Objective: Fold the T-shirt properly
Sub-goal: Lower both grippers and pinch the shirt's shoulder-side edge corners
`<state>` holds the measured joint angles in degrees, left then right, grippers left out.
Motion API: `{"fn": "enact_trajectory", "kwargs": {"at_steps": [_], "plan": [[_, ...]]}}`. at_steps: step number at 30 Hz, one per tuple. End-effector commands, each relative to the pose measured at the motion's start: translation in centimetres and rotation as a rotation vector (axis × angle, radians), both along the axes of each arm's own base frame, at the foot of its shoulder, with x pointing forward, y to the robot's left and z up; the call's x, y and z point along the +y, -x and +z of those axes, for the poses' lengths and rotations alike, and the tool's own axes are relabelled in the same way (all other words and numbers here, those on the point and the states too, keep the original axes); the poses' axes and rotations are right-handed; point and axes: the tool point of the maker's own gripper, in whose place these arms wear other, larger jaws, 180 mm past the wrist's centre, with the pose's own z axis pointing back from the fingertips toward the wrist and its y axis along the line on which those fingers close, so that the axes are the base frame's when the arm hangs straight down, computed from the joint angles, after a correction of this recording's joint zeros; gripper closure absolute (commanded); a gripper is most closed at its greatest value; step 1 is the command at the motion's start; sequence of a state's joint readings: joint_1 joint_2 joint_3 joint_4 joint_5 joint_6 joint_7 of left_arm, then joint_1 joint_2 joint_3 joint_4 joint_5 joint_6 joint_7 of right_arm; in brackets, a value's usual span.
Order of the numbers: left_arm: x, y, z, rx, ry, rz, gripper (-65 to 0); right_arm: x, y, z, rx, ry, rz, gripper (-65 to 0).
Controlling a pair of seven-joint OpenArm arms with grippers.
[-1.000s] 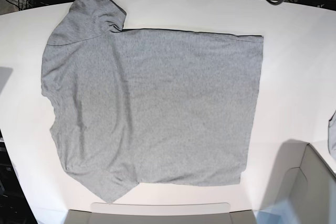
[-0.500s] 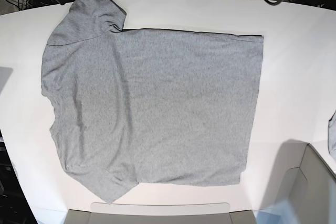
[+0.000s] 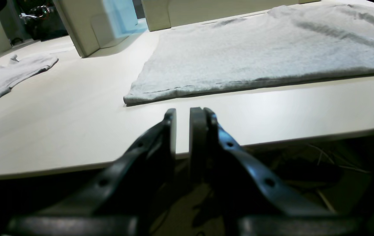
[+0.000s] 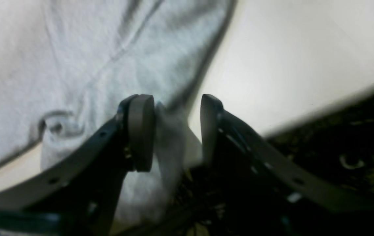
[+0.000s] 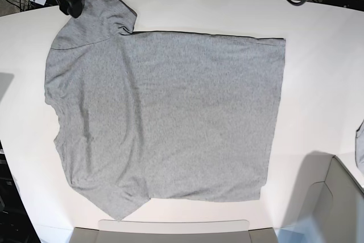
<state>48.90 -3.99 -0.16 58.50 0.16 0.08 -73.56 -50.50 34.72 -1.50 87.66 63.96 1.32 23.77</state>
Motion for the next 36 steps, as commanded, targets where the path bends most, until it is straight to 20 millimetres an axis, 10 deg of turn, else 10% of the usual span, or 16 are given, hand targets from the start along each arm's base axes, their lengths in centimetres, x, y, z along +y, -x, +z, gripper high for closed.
{"fn": "enact_trajectory", "kwargs": {"at_steps": [1, 9, 16, 25, 36], "plan": [[0.1, 0.4, 1.3, -0.045, -0.013, -0.006, -8.9, -0.3, 0.1, -0.4, 0.035, -0.007, 0.003, -24.0], [1.6, -1.3, 7.6, -0.202, 0.014, 0.085, -12.4, 0.8, -0.3, -1.0, 0.053, -0.035, 0.019, -24.0], [6.1, -7.4, 9.9, -0.124, 0.158, 0.209, -20.2, 1.5, -0.4, -1.5, 0.079, -0.054, 0.036, -24.0], [6.8, -14.6, 4.6, 0.315, 0.612, 0.264, -20.3, 1.5, -0.4, -1.5, 0.078, -0.056, 0.034, -24.0], [11.3, -17.5, 0.3, 0.502, 0.900, 0.365, -20.1, 1.4, -0.3, -1.6, 0.082, -0.055, 0.033, -24.0]]}}
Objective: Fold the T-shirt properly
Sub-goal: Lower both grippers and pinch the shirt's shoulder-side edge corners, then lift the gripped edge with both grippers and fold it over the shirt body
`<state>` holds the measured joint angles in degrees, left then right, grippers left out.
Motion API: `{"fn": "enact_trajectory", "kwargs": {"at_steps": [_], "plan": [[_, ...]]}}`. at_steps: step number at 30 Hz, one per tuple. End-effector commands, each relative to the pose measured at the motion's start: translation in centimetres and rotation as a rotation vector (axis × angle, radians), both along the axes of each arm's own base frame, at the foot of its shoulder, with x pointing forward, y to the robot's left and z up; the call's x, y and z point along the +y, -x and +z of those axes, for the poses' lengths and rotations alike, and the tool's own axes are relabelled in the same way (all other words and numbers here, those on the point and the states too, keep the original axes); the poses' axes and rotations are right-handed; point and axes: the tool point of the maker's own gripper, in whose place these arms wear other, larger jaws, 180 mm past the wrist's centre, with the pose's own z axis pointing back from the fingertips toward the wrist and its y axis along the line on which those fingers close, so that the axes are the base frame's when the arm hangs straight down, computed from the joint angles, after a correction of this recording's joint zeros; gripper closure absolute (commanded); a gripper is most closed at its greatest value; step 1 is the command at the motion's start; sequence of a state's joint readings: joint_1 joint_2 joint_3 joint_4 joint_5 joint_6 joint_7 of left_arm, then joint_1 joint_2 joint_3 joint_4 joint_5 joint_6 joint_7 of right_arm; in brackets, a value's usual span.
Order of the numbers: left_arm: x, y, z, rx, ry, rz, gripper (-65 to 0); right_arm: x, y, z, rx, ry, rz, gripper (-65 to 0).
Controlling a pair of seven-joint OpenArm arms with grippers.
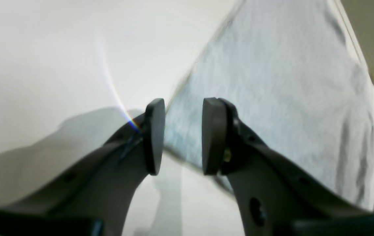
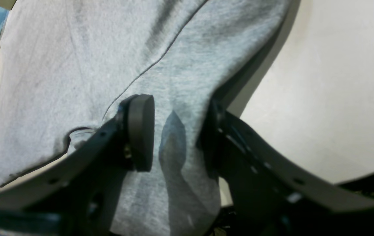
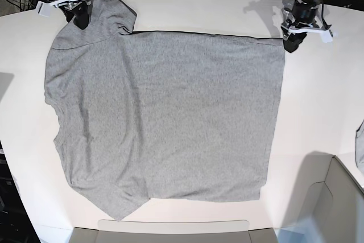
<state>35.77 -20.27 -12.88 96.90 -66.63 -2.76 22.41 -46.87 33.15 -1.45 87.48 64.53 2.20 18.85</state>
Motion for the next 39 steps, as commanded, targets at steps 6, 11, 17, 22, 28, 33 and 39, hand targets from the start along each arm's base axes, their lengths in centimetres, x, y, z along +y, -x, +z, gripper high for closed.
{"fn": "enact_trajectory", "kwargs": {"at_steps": [6, 11, 17, 22, 28, 33, 39], "plan": [[1.5, 1.4, -2.9, 0.105, 0.022, 0.010, -20.1, 0.0, 1.4, -1.1, 0.078, 0.002, 0.015, -24.0], [0.0, 1.3, -4.2, 0.117, 0.064, -0.043, -20.1, 0.1, 1.3, -1.0, 0.075, -0.001, 0.018, -24.0], [-2.6, 1.7, -5.1, 0.159, 0.118, -0.129, -20.1, 1.4, 1.8, -1.3, 0.091, -0.025, 0.041, -24.0], [-3.4, 2.6, -6.3, 0.196, 0.138, -0.142, -16.5, 2.7, 2.4, -1.6, 0.105, -0.046, 0.068, -23.7], [-3.7, 1.5, -6.1, 0.178, 0.137, -0.157, -2.1, 2.5, 2.2, -1.4, 0.100, -0.045, 0.062, -5.9], [-3.5, 1.6, -5.9, 0.178, 0.131, -0.158, 0.0, 2.7, 2.9, -1.0, 0.108, -0.050, 0.069, 0.0], [-2.4, 3.8, -4.6, 0.181, 0.103, -0.139, 0.0, 1.6, 2.7, 2.0, 0.040, -0.050, -0.008, 0.0]]}}
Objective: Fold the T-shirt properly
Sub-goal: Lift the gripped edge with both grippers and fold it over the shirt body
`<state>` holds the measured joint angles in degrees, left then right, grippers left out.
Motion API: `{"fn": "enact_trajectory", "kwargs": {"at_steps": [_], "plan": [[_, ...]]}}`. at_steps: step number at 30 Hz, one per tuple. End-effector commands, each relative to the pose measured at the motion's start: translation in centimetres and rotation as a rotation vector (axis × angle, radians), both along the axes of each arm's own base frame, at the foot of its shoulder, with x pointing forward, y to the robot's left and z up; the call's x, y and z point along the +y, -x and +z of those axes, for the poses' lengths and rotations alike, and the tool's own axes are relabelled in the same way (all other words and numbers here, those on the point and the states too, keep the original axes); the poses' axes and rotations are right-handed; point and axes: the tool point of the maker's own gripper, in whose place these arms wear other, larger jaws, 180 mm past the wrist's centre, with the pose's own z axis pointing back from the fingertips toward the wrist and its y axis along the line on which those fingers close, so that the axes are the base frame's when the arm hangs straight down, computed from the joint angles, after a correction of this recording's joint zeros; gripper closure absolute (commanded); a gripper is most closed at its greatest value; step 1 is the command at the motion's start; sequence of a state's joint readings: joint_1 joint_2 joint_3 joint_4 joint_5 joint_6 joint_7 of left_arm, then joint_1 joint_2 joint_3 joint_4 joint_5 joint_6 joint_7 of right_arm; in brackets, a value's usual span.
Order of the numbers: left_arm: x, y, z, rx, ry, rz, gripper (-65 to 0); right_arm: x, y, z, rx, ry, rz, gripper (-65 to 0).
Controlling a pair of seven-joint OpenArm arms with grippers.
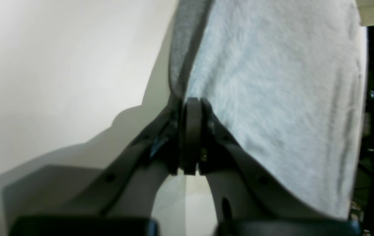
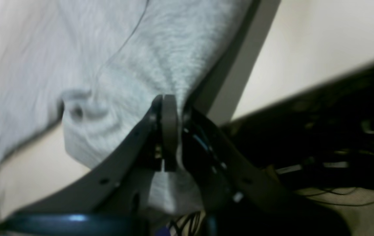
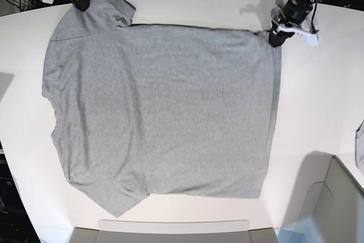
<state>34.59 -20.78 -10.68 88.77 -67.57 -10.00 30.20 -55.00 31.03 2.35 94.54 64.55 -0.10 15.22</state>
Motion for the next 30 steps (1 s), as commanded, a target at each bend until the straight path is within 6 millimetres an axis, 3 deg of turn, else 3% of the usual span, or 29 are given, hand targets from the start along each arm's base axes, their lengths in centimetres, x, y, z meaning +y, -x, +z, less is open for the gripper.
{"fn": "enact_trajectory", "kwargs": {"at_steps": [1, 7, 14, 18, 26, 30], "plan": [[0.7, 1.3, -0.1, 0.048, -0.028, -0.005, 0.0, 0.3, -0.7, 1.6, -0.062, -0.028, -0.001, 0.0], [3.0, 2.6, 1.8, 0.034, -0.086, 0.027, 0.0, -0.2, -1.3, 5.7, -0.215, -0.086, -0.047, 0.0], [3.4, 3.7, 4.3, 0.015, -0.125, 0.012, 0.0, -1.8, -0.9, 7.3, -0.237, -0.046, -0.067, 0.0], [3.5, 3.5, 4.4, 0.010, -0.127, 0.015, 0.0, -1.9, -1.2, 7.6, -0.247, -0.043, -0.058, 0.0], [3.3, 0.5, 5.4, -0.062, -0.122, 0.016, 0.0, -1.7, -3.9, 8.5, -0.291, -0.032, 0.005, 0.0], [4.3, -0.6, 5.3, -0.042, -0.134, 0.079, 0.0, -0.8, -6.2, 8.1, -0.264, -0.040, 0.096, 0.0]]}}
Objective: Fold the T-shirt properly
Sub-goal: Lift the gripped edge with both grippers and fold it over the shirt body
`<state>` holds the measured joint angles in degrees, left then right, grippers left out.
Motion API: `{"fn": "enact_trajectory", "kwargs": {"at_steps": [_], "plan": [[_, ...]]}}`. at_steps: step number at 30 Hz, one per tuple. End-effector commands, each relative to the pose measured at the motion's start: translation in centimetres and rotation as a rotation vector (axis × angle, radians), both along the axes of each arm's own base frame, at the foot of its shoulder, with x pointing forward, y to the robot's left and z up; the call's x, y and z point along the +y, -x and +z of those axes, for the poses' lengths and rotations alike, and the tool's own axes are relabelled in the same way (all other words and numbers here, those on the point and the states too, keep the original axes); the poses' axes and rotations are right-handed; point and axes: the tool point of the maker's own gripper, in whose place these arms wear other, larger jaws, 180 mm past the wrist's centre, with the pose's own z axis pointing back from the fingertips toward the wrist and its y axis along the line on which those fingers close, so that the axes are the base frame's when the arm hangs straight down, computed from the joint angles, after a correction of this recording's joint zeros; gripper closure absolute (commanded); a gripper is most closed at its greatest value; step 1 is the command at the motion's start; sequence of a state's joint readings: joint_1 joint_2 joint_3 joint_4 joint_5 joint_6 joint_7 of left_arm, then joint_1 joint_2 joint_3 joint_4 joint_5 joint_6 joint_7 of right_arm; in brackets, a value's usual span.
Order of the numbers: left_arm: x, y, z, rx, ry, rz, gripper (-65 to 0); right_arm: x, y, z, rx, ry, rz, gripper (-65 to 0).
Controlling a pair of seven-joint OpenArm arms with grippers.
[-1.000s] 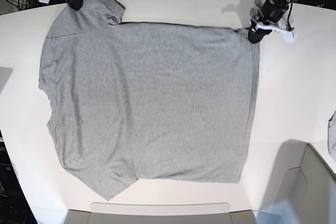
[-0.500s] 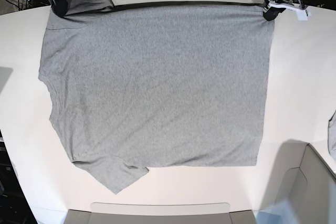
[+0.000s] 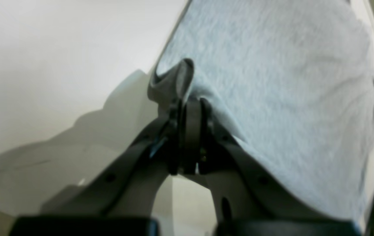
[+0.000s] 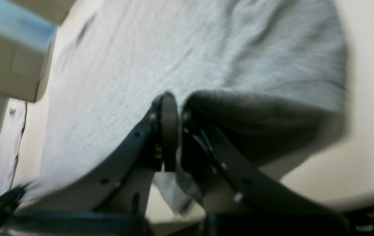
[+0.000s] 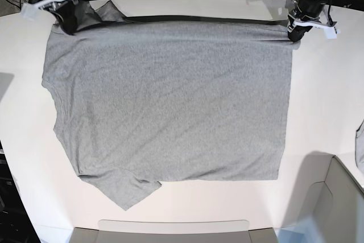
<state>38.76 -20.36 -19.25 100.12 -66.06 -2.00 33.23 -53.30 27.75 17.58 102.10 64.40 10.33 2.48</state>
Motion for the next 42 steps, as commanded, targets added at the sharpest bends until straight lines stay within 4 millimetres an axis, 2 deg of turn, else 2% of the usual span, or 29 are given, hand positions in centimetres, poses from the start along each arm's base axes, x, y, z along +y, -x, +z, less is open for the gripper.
{"fn": "enact_trajectory", "kwargs": {"at_steps": [1, 5, 8, 17, 22, 25, 33, 38, 42], "plan": [[0.6, -0.8, 0.9, -0.026, -0.021, 0.006, 0.0, -0.7, -1.1, 1.5, -0.051, 0.018, 0.007, 0.0], [0.3, -2.5, 1.2, -0.041, -0.002, 0.001, 0.0, -0.6, -3.5, 1.9, -0.052, 0.022, 0.045, 0.0], [-0.4, -4.8, 1.9, -0.061, 0.033, -0.028, 0.0, -1.1, -5.3, 2.7, -0.060, 0.051, 0.069, 0.0], [0.3, -8.9, 3.3, -0.096, 0.055, 0.055, 0.0, -1.7, -10.3, 3.2, -0.038, 0.249, 0.139, 0.0], [1.2, -11.0, 2.3, -0.060, 0.048, 0.065, 0.0, -1.8, -13.0, 3.3, -0.029, 0.377, 0.143, 0.0], [1.7, -12.7, 2.2, -0.059, 0.034, 0.067, 0.0, -2.7, -14.5, 2.9, -0.013, 0.426, 0.123, 0.0], [2.7, -15.4, 3.9, -0.104, -0.037, 0.067, 0.0, -4.7, -17.6, 0.3, 0.043, 0.516, 0.149, 0.0], [1.8, -17.2, 1.8, -0.055, -0.020, 0.045, 0.0, -4.7, -19.4, -0.6, 0.067, 0.573, 0.177, 0.0], [2.1, -17.8, 1.1, -0.042, -0.005, 0.062, 0.0, -4.8, -20.7, -1.1, 0.085, 0.598, 0.176, 0.0]]}}
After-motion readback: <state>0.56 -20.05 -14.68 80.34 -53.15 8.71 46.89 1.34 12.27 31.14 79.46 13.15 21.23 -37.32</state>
